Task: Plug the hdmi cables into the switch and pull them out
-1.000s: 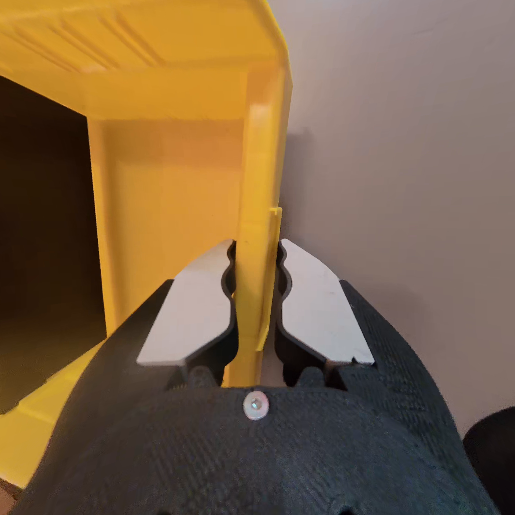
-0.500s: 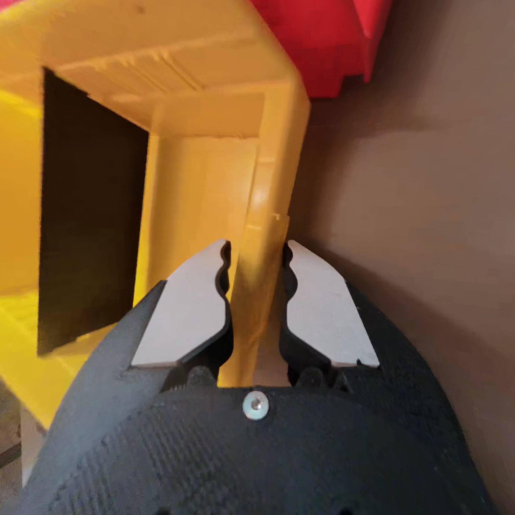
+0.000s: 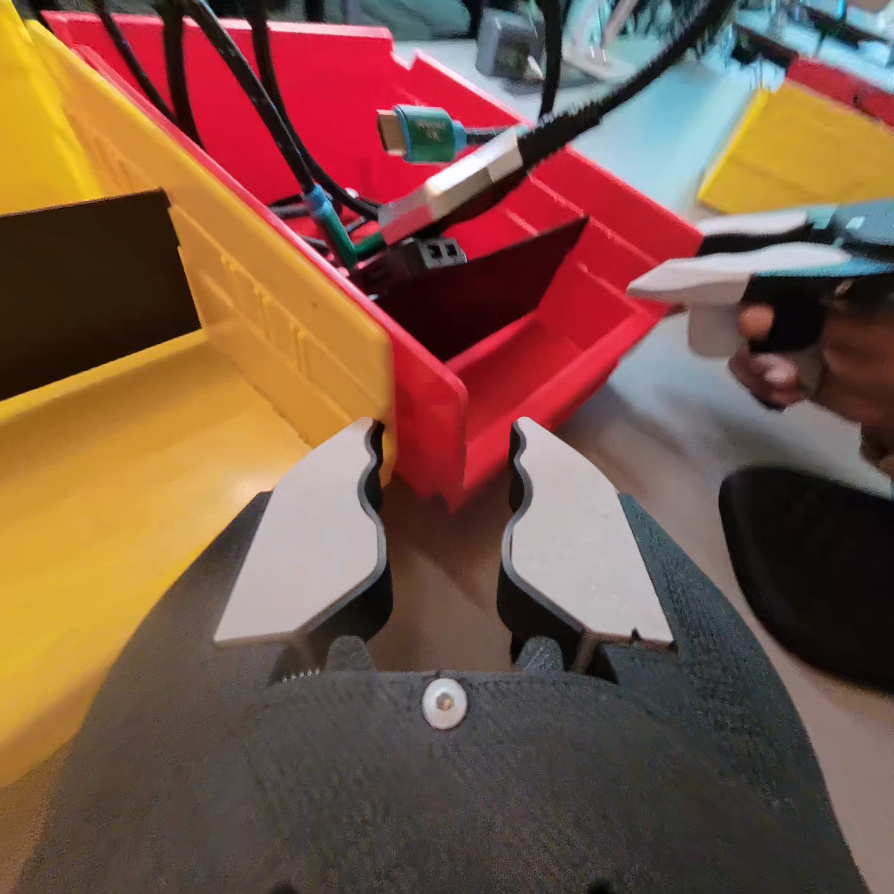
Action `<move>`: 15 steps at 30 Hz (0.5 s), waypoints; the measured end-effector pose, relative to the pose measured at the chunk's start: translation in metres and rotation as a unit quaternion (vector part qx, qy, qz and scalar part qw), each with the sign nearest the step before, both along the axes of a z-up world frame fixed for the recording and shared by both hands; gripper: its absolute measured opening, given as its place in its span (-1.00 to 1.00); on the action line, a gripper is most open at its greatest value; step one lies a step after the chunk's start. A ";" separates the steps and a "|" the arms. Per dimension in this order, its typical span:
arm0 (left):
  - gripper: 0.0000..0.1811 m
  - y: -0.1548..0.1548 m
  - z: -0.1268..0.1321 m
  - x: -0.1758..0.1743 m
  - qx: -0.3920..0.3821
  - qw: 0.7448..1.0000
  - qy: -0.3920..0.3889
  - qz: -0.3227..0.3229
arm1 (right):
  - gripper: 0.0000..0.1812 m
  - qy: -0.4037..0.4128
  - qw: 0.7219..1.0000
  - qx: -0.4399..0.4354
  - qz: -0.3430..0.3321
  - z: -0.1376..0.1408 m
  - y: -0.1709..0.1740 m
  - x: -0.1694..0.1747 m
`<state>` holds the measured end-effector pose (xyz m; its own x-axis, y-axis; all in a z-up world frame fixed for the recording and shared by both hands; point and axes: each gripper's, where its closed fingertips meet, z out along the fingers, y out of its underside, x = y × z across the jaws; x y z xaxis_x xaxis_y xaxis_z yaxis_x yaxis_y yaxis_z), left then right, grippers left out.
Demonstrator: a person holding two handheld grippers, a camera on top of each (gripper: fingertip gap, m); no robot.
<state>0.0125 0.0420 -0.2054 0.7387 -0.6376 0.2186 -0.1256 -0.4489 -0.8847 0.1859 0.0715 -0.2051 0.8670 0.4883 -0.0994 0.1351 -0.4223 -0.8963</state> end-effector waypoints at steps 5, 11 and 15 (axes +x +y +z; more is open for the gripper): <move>-0.52 0.018 0.001 0.010 0.022 0.994 -0.058 0.094 | -0.51 -0.029 0.999 0.006 -0.036 -0.012 0.029 -0.003; -0.54 0.017 -0.002 0.027 0.026 0.989 -0.100 0.102 | -0.92 -0.037 0.997 0.025 -0.059 -0.009 0.025 0.027; -0.50 0.011 -0.003 0.037 0.039 0.991 -0.096 0.089 | -0.90 -0.061 0.996 0.032 -0.048 -0.009 0.005 0.034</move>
<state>0.0490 0.0532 -0.2084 0.7904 -0.5218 0.3209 0.1222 -0.3790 -0.9173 0.2197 0.0768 -0.2137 0.9136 0.4047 0.0386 0.2068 -0.3809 -0.9012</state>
